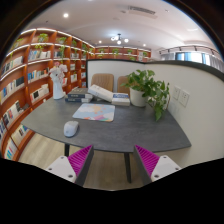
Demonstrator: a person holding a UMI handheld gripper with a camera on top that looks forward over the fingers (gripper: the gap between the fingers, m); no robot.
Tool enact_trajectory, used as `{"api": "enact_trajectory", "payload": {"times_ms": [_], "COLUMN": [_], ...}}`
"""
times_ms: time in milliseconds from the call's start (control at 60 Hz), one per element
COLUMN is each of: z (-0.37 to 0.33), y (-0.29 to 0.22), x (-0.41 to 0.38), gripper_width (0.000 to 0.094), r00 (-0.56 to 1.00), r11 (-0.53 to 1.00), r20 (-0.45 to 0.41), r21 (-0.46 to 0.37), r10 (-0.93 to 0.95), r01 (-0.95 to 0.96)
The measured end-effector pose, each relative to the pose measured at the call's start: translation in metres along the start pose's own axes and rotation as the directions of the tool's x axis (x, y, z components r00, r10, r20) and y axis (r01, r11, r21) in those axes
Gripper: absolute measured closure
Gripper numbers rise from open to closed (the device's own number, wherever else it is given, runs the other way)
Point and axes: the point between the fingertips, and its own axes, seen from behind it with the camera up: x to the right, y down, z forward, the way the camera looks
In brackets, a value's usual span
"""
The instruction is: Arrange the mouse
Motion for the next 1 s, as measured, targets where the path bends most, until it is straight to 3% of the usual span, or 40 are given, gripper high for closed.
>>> {"api": "enact_trajectory", "payload": {"times_ms": [150, 367, 567, 783, 867, 1000], "z": [-0.005, 0.068, 0.144, 0.204, 0.219, 0.234], "y": [0.022, 0.051, 0.035, 0.011, 0.007, 0.005], "x": [-0.039, -0.134, -0.208, -0.224, -0.226, -0.222], "gripper_width": [0.0128, 0.0114, 0.0114, 0.0135, 0.0183, 0.0416], "r00": [0.996, 0.984, 0.986, 0.992, 0.994, 0.997], "r11": [0.995, 0.990, 0.992, 0.990, 0.987, 0.980], "r20": [0.083, 0.176, 0.166, 0.124, 0.109, 0.079], "r21": [-0.096, -0.136, -0.125, -0.143, -0.163, -0.200], "r10": [-0.010, 0.005, 0.014, 0.003, 0.008, 0.021], "r01": [0.018, 0.019, 0.007, 0.015, 0.010, -0.005]}}
